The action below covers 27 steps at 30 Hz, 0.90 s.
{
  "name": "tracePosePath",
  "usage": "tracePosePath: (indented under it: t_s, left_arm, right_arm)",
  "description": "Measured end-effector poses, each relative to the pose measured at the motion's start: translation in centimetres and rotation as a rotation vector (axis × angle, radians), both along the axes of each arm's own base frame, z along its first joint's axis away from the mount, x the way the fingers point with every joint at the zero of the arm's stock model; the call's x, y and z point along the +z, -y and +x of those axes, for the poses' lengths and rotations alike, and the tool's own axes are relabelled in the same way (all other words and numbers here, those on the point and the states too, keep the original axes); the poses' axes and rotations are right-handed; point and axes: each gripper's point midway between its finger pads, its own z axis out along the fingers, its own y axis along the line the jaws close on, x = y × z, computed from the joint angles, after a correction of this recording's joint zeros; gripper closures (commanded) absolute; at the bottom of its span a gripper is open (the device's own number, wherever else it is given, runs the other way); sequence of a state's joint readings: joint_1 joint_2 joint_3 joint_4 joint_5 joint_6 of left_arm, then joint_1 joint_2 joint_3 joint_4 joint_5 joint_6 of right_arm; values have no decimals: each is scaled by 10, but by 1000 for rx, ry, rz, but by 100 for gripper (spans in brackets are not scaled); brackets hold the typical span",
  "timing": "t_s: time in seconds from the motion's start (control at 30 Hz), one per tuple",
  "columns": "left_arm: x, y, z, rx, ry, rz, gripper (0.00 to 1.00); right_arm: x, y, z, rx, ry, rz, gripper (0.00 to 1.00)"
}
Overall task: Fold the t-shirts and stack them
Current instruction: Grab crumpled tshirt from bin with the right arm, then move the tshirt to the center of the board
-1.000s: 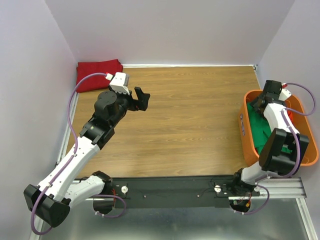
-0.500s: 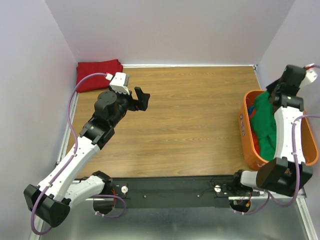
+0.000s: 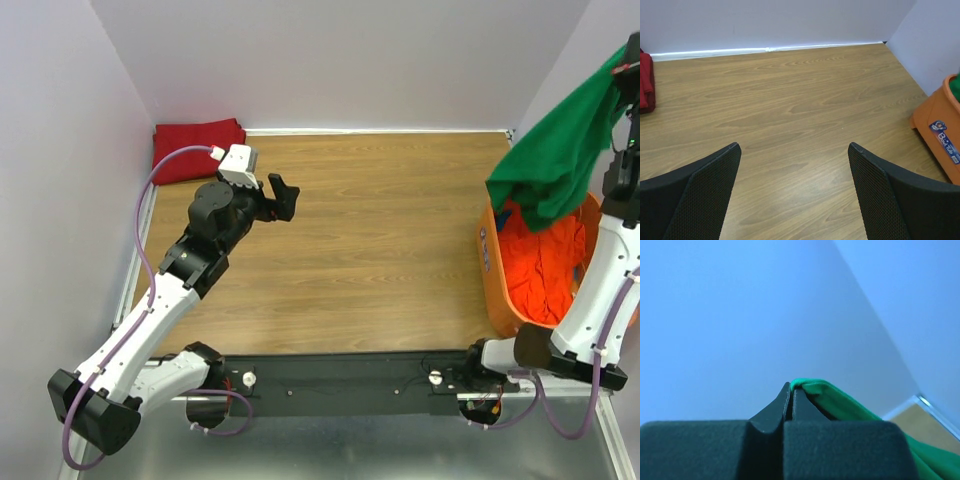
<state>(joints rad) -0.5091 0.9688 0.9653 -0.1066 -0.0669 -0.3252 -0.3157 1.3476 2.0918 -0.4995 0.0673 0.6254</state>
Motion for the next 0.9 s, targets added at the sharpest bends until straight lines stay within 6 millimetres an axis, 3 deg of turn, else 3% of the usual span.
tracePosePath:
  t_s: [0.13, 0.23, 0.37, 0.53, 0.63, 0.7, 0.77, 0.9]
  left_arm:
    - [0, -3, 2, 7, 0, -1, 5]
    - [0, -5, 3, 11, -1, -1, 5]
    - [0, -6, 3, 15, -1, -1, 5]
    - [0, -7, 4, 18, -1, -1, 5]
    - [0, -9, 5, 21, -1, -3, 5]
    - [0, -10, 6, 24, 0, -3, 5]
    - [0, -11, 6, 28, 0, -3, 5]
    - [0, -13, 7, 35, 1, -3, 5]
  right_arm:
    - [64, -28, -9, 144, 186, -14, 99]
    - [91, -52, -13, 278, 290, -10, 99]
    - [111, -76, -13, 452, 389, 29, 99]
    - [114, -108, 5, 643, 431, 88, 99]
    - [97, -155, 24, 754, 390, 112, 99]
    - [70, -218, 41, 889, 312, 128, 99]
    - [41, -256, 56, 937, 240, 128, 99]
    - [-61, -369, 94, 998, -15, 90, 99]
